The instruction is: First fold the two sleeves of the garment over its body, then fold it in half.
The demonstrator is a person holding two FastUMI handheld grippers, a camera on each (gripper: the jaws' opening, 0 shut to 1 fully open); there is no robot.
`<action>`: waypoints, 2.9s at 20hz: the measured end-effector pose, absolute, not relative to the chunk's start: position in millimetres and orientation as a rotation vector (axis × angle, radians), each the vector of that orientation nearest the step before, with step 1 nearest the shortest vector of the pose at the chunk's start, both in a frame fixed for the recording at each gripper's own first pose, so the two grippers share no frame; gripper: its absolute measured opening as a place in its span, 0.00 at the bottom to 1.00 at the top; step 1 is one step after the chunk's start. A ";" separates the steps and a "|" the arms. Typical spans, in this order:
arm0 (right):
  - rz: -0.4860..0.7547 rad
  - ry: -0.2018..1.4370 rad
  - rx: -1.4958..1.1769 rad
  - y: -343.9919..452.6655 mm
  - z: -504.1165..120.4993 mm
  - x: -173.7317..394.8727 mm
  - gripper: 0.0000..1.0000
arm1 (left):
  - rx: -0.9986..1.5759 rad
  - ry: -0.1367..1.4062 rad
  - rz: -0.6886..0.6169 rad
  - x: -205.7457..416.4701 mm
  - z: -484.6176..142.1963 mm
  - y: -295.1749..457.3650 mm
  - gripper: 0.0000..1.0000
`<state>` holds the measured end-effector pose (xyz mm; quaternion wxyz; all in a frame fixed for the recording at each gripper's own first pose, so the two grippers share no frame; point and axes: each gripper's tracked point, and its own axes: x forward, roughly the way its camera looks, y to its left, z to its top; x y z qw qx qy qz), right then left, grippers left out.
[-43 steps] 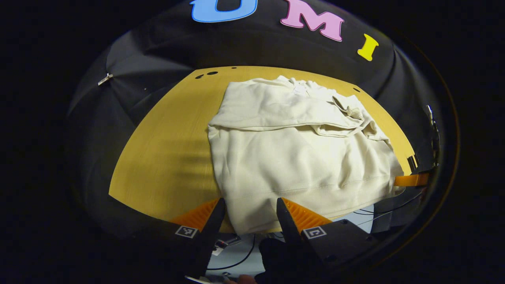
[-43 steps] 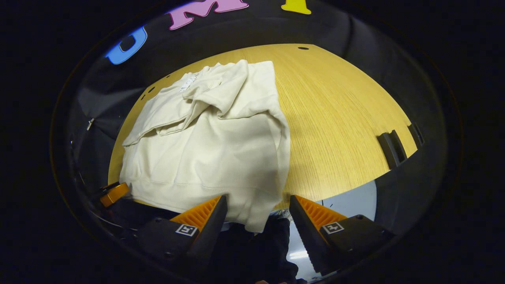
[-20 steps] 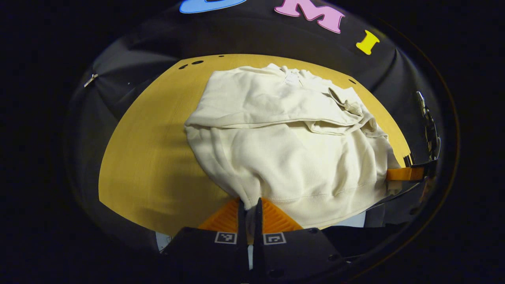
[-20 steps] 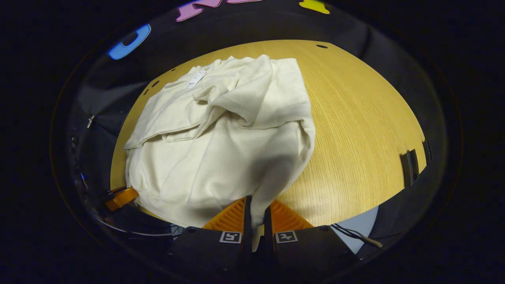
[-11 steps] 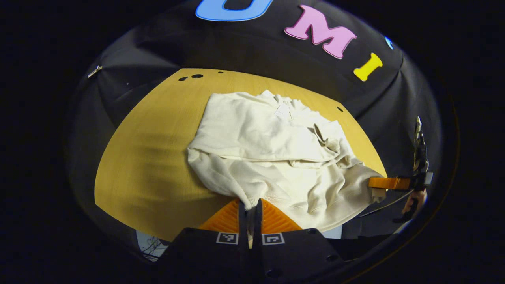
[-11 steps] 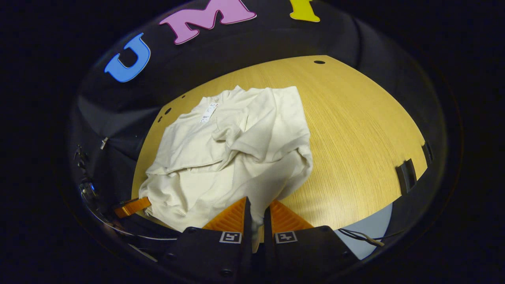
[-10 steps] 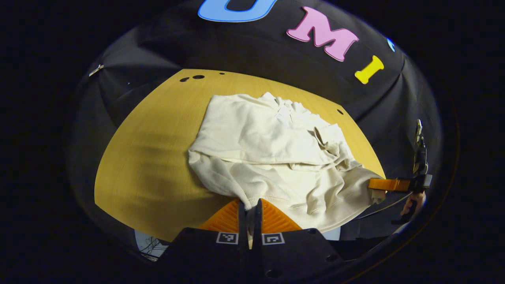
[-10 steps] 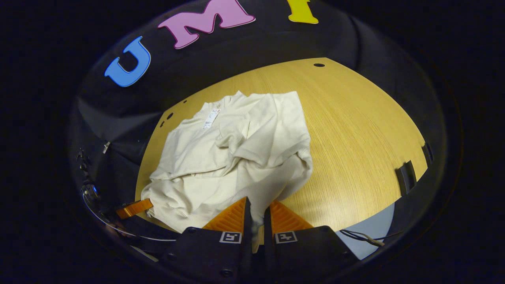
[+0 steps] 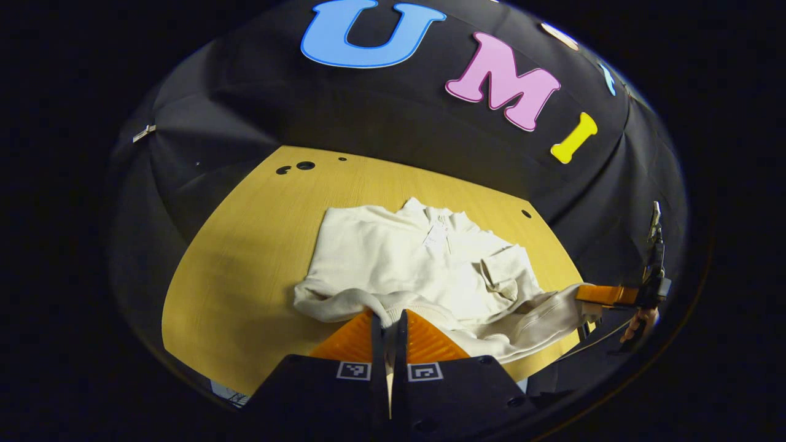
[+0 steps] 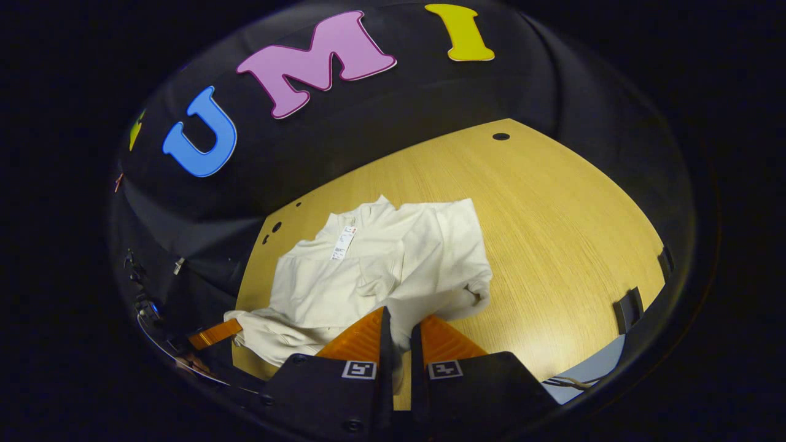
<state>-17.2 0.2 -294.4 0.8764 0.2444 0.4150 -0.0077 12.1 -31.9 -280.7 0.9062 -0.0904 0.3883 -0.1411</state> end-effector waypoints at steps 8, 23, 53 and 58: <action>-0.072 0.800 0.570 -18.9 -292.4 44.8 0.16 | -0.262 0.764 -0.242 75.4 -262.6 -35.7 0.07; -0.134 0.806 0.561 -34.6 -351.7 138.3 0.16 | -0.288 0.808 -0.125 179.8 -319.4 -47.5 0.07; -0.112 0.841 0.498 -31.6 -389.6 170.5 0.94 | -0.149 0.862 -0.066 204.1 -363.4 -45.7 0.89; -0.081 0.774 0.514 -40.1 -338.6 150.2 0.94 | -0.141 0.773 -0.112 182.3 -312.8 -51.2 0.89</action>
